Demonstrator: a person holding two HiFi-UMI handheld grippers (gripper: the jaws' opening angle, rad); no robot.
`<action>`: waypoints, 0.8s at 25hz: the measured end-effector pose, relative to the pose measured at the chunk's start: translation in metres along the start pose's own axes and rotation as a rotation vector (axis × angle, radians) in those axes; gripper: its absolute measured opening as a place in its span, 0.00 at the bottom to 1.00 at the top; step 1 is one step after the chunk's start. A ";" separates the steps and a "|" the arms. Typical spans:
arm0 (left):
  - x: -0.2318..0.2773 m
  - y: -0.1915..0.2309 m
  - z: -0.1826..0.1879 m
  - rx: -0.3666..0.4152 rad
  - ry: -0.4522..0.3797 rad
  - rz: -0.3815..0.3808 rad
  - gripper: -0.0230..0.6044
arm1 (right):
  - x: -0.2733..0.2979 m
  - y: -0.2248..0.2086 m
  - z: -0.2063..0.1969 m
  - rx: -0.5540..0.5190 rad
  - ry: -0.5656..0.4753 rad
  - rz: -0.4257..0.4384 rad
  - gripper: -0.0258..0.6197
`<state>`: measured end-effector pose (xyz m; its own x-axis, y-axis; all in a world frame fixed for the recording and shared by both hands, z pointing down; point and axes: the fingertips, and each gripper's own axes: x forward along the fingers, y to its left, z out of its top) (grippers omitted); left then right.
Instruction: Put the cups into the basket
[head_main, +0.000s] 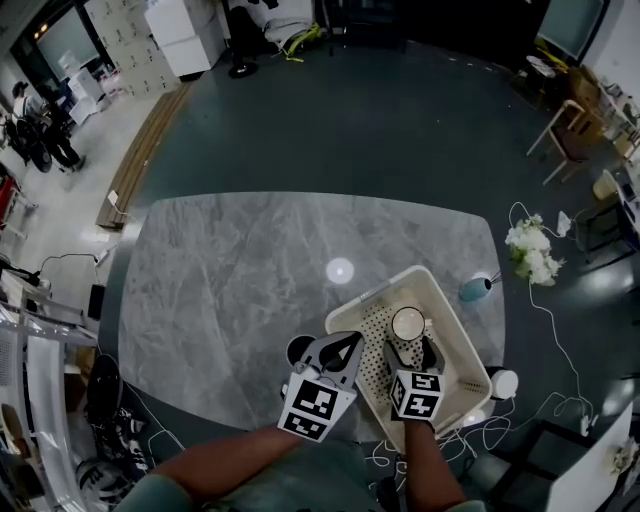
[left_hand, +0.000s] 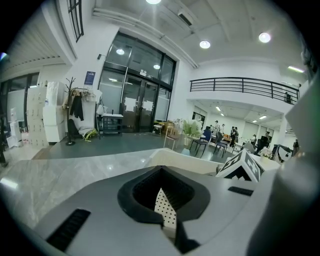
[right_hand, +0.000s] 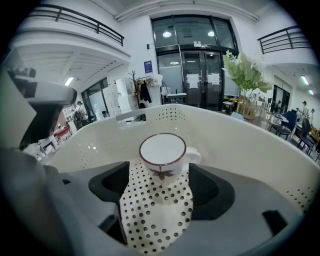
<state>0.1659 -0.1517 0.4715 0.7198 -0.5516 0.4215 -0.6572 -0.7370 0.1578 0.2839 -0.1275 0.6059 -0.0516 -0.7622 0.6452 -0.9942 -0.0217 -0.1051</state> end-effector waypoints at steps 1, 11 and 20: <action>-0.002 0.000 0.001 -0.002 -0.004 -0.001 0.05 | -0.006 0.003 0.003 0.004 -0.009 0.004 0.61; -0.028 0.007 0.004 -0.005 -0.052 0.009 0.05 | -0.067 0.040 0.051 -0.040 -0.176 0.027 0.53; -0.067 0.032 0.006 -0.020 -0.106 0.053 0.05 | -0.098 0.105 0.073 -0.104 -0.264 0.060 0.13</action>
<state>0.0982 -0.1407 0.4427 0.7031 -0.6281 0.3335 -0.6982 -0.6986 0.1563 0.1920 -0.1024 0.4762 -0.0976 -0.9026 0.4193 -0.9952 0.0845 -0.0498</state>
